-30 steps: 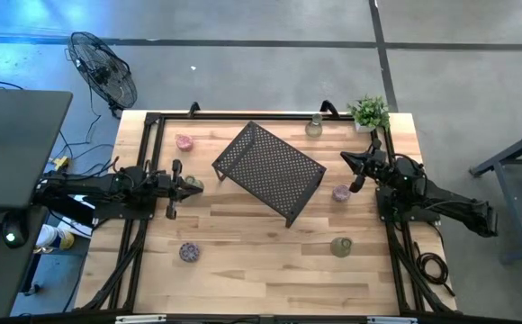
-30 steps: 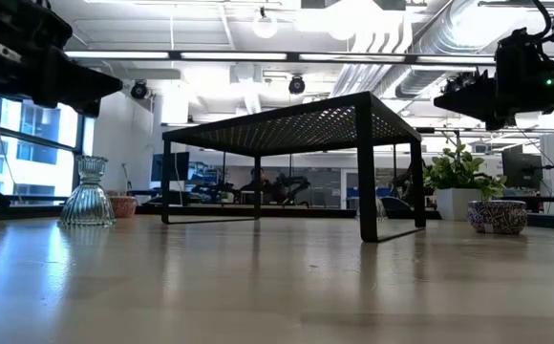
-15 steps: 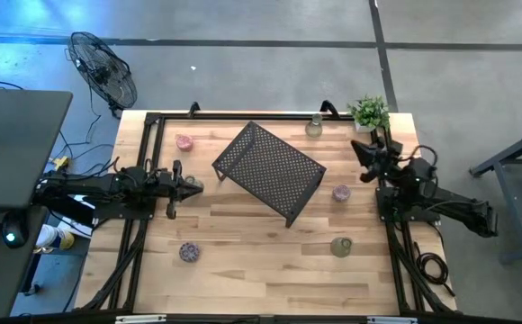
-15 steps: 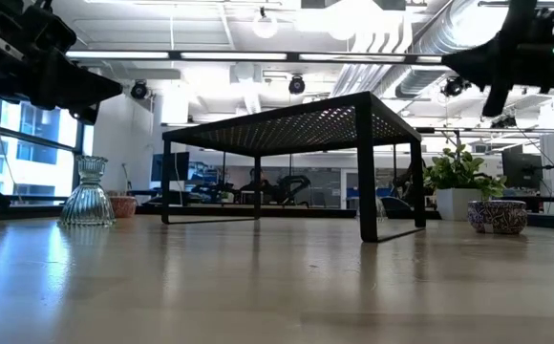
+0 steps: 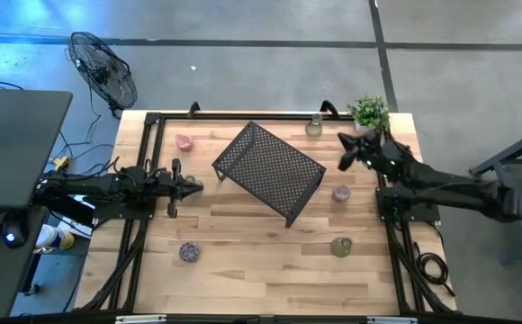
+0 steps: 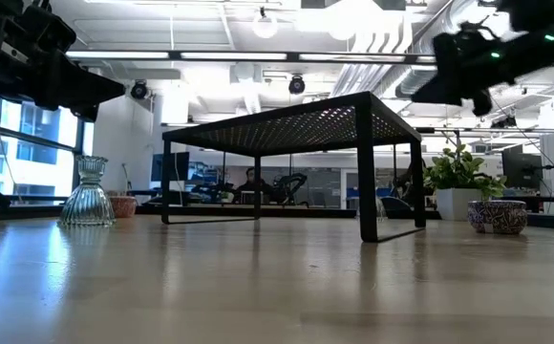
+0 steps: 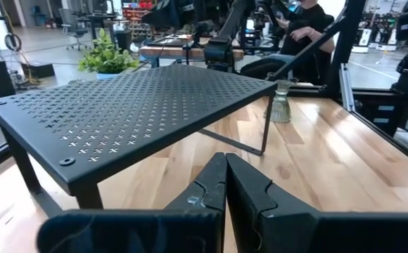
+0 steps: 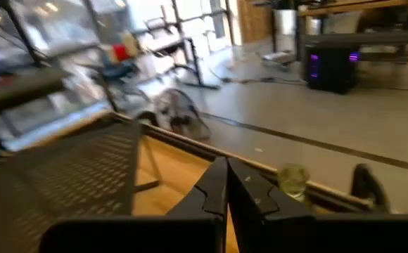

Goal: Pick & Place candle stick holders
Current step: Put the top green candle holder on the shelf

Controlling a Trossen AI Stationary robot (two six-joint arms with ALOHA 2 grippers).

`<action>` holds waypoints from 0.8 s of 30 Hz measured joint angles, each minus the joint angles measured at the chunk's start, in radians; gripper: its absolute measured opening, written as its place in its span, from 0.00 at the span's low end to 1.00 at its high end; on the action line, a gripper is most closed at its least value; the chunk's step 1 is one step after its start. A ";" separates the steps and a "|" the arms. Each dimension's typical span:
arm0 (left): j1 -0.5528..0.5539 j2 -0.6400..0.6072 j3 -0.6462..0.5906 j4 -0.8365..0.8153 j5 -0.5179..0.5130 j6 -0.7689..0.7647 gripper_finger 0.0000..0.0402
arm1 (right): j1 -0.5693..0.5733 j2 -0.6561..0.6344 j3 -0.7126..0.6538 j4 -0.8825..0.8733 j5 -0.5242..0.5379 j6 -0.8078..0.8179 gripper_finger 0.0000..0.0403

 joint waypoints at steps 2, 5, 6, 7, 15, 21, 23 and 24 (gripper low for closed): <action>0.000 0.000 0.000 0.001 -0.010 0.002 0.00 | -0.025 0.096 0.067 0.003 0.028 -0.001 0.00; 0.000 0.000 0.000 0.005 -0.014 0.007 0.00 | -0.093 0.232 0.171 -0.053 0.022 0.029 0.03; 0.000 0.000 0.000 0.005 -0.014 0.016 0.00 | -0.123 0.273 0.204 -0.082 0.006 0.045 0.05; 0.000 0.000 0.000 0.006 -0.014 0.026 0.00 | -0.152 0.313 0.238 -0.114 -0.020 0.065 0.07; 0.000 0.000 0.000 0.011 -0.018 0.102 0.00 | -0.327 0.611 0.417 -0.231 -0.319 0.125 0.37; 0.000 0.000 -0.001 0.035 -0.021 0.081 0.00 | -0.348 0.783 0.552 -0.345 -0.327 0.080 0.63; 0.000 0.000 -0.001 0.031 -0.020 0.087 0.00 | -0.347 0.825 0.598 -0.411 -0.288 0.051 0.70; 0.000 0.000 -0.001 0.028 -0.020 0.087 0.00 | -0.347 0.847 0.618 -0.437 -0.267 0.040 0.72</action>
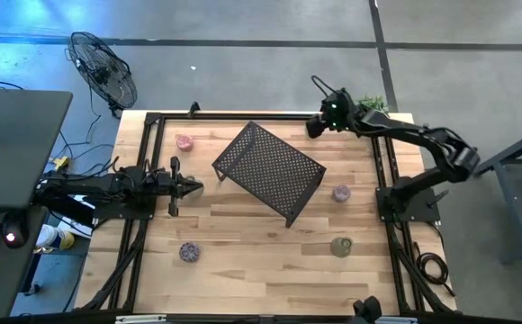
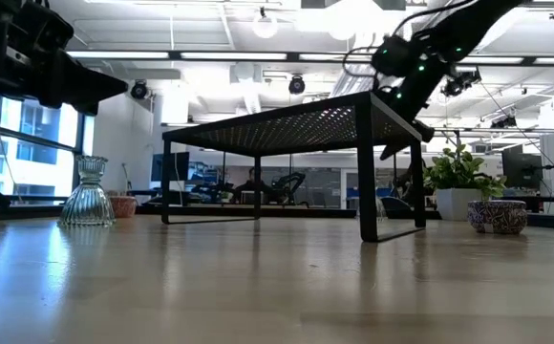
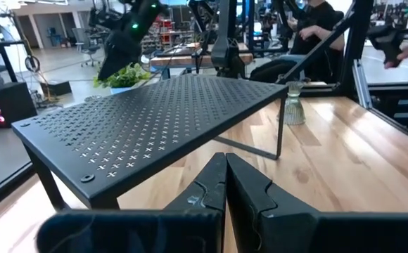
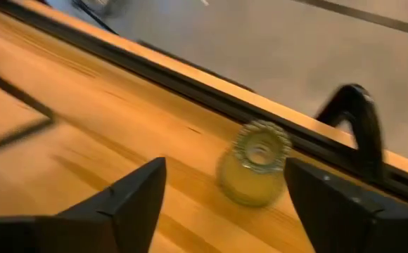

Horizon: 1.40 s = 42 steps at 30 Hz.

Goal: Pick & Place candle stick holders
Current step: Put the top green candle holder on the shelf

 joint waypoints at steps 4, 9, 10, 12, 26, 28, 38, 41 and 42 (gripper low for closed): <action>0.000 0.000 0.000 -0.002 0.001 -0.008 0.00 | -0.004 0.071 0.042 -0.022 0.029 -0.030 0.76; 0.000 0.000 0.000 -0.004 0.001 -0.009 0.00 | -0.024 0.140 0.047 -0.010 0.057 -0.035 0.76; 0.000 0.000 0.000 -0.004 0.001 -0.009 0.00 | -0.028 0.150 0.046 -0.006 0.056 -0.035 0.76; 0.000 0.000 0.000 -0.004 0.001 -0.009 0.00 | -0.035 0.166 0.046 0.008 0.057 -0.033 0.76; 0.000 0.000 0.000 -0.004 0.002 -0.009 0.00 | -0.040 0.233 0.046 0.098 0.052 -0.031 0.44; 0.000 0.000 0.000 -0.004 0.002 -0.009 0.00 | -0.036 0.232 0.046 0.102 0.054 -0.038 0.39; 0.000 0.000 0.000 -0.004 0.000 -0.004 0.00 | -0.013 0.208 0.143 -0.035 0.040 -0.071 0.39; 0.000 0.000 0.000 -0.002 -0.007 -0.002 0.00 | 0.012 0.170 0.242 -0.168 0.054 -0.072 0.39; 0.000 0.000 0.000 -0.001 -0.013 -0.001 0.00 | 0.023 0.153 0.278 -0.214 0.058 -0.072 0.39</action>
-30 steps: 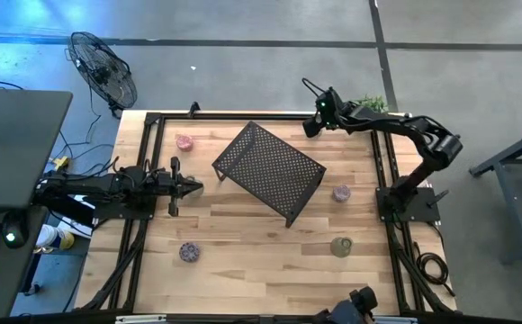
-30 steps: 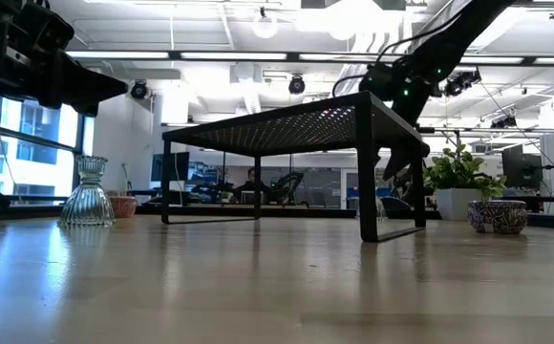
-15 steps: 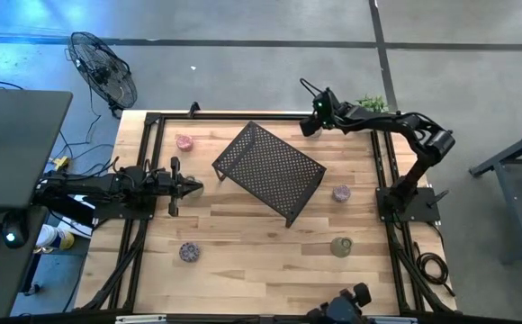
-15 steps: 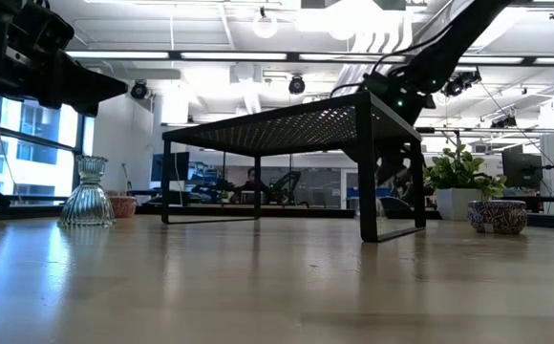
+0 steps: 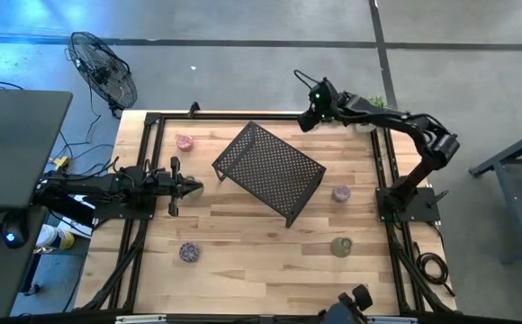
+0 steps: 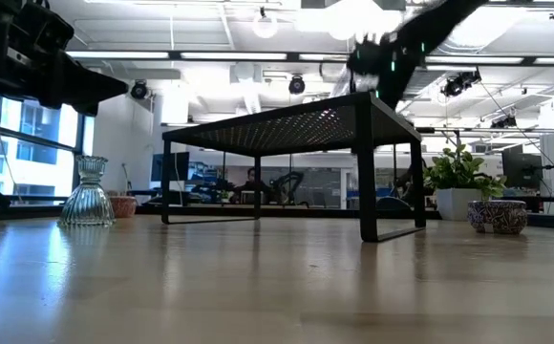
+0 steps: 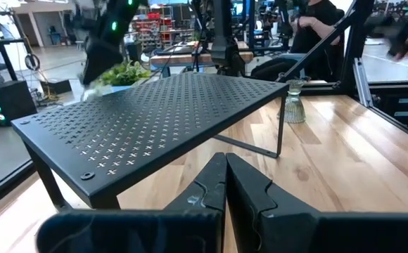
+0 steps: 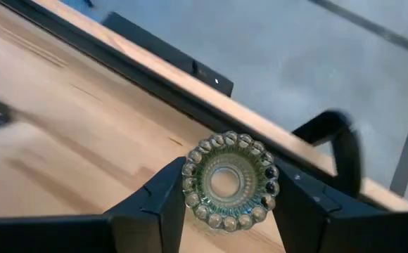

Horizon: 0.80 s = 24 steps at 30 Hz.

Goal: Pick & Place candle stick holders
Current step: Put the top green candle holder on the shelf

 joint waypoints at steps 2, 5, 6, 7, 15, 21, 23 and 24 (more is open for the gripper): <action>0.000 0.000 0.000 0.000 -0.022 0.000 0.00 | 0.031 -0.032 0.081 -0.086 0.016 0.000 0.39; 0.000 0.000 0.000 -0.001 -0.068 0.000 0.00 | 0.090 -0.073 0.205 -0.219 0.039 0.018 0.40; 0.000 0.000 0.000 -0.001 -0.076 -0.001 0.00 | 0.112 -0.080 0.244 -0.253 0.039 0.030 0.40; 0.000 0.000 0.000 -0.001 -0.083 -0.001 0.00 | 0.136 -0.084 0.283 -0.274 0.038 0.040 0.40; 0.000 0.000 0.000 0.000 -0.087 0.001 0.00 | 0.278 -0.036 0.393 -0.143 -0.037 0.057 0.40; 0.000 0.000 0.000 0.005 -0.099 0.025 0.00 | 0.283 0.075 0.393 -0.001 -0.140 0.011 0.40; 0.000 0.000 0.000 0.004 -0.100 0.031 0.00 | 0.278 0.111 0.407 -0.008 -0.150 -0.004 0.40; 0.000 0.000 0.000 0.004 -0.100 0.039 0.00 | 0.278 0.126 0.418 -0.017 -0.153 -0.012 0.40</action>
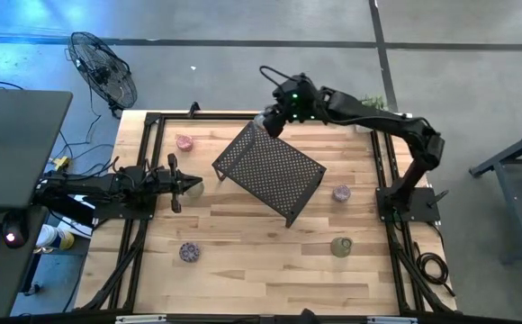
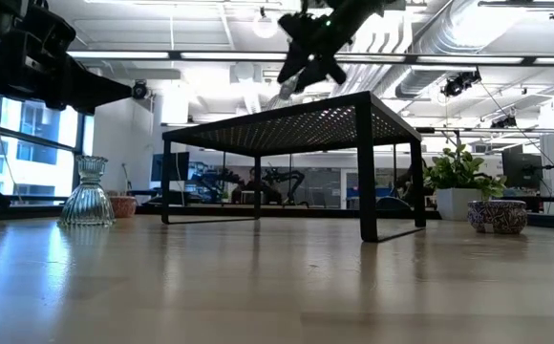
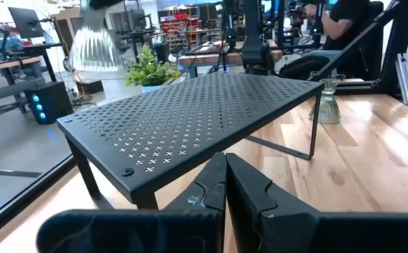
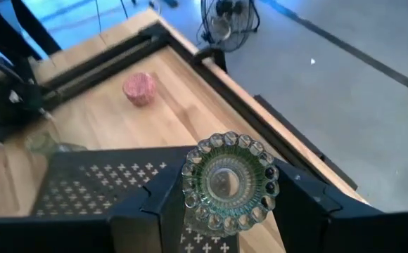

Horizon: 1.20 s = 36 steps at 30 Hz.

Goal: Pick & Place candle stick holders
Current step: Put the top green candle holder on the shelf

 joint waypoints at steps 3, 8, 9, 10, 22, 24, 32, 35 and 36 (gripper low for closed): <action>0.000 0.000 0.000 0.000 -0.001 0.006 0.00 | 0.004 0.044 0.046 -0.024 -0.004 -0.026 0.40; 0.000 0.000 0.000 -0.002 -0.001 0.006 0.00 | 0.027 0.108 0.128 -0.078 -0.006 -0.076 0.40; 0.000 0.000 0.000 -0.003 -0.001 0.006 0.00 | 0.033 0.121 0.137 -0.087 -0.004 -0.086 0.40; 0.000 0.000 0.000 -0.003 -0.001 0.006 0.00 | 0.038 0.132 0.142 -0.090 -0.004 -0.093 0.40; 0.000 0.000 0.000 -0.004 0.000 0.005 0.00 | 0.055 0.146 0.135 -0.131 -0.006 -0.130 0.41; 0.000 0.000 0.000 -0.004 0.000 0.005 0.00 | 0.055 0.146 0.135 -0.134 -0.007 -0.132 0.41; 0.000 0.000 0.000 -0.005 0.001 0.004 0.00 | 0.062 0.146 0.135 -0.109 -0.013 -0.153 0.42; 0.000 0.000 0.000 -0.005 0.001 0.003 0.00 | 0.062 0.146 0.135 -0.113 -0.034 -0.163 0.42; 0.000 0.000 0.000 -0.005 0.001 0.003 0.00 | 0.062 0.146 0.135 -0.118 -0.035 -0.169 0.42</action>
